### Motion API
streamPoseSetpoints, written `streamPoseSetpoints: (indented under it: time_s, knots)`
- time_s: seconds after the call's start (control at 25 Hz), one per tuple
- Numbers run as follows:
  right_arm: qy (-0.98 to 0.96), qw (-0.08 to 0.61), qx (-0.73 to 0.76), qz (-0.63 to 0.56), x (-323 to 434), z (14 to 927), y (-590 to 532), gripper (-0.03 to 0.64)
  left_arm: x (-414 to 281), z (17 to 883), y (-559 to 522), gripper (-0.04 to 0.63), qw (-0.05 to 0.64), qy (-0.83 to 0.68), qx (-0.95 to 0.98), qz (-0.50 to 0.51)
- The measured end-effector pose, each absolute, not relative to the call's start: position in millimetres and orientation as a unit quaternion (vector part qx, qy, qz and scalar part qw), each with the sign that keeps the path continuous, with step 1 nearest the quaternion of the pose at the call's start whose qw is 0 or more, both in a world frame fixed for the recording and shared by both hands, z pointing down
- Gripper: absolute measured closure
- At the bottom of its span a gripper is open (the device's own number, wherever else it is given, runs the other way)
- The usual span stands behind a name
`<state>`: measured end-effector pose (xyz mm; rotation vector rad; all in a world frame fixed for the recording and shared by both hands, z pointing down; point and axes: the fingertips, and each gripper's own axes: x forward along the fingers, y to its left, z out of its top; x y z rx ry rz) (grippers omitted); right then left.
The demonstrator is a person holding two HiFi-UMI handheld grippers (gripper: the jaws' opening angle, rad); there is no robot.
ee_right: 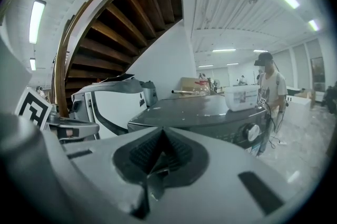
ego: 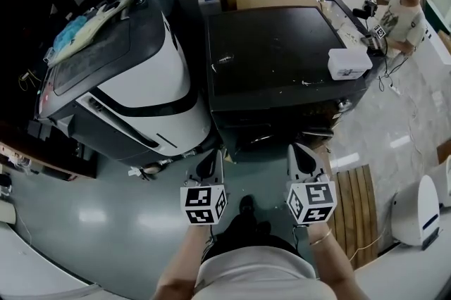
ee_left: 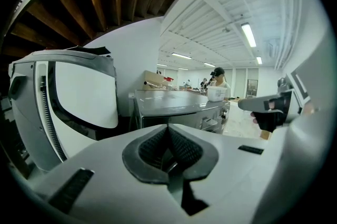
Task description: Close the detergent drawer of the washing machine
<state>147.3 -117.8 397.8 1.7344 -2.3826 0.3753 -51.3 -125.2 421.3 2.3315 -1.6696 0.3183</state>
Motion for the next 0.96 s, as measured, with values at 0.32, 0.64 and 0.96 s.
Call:
streamPoseSetpoints:
  time_s: [0.32, 0.64, 0.96]
  knots:
    - [-0.795, 0.095, 0.586, 0.124, 150.6, 398.1, -113.8, 0.615, -51.7, 420.6, -120.9, 0.6, 0.128, -0.577, 0.799, 0.109]
    - [-0.797, 0.096, 0.583, 0.124, 150.0, 399.9, -117.9, 0.615, -51.1, 423.7, -124.8, 0.6, 0.129, -0.578, 0.798, 0.112]
    - [-0.796, 0.096, 0.583, 0.128, 151.1, 401.9, -126.9, 0.615, -47.5, 428.4, -136.3, 0.6, 0.135, -0.571, 0.801, 0.116]
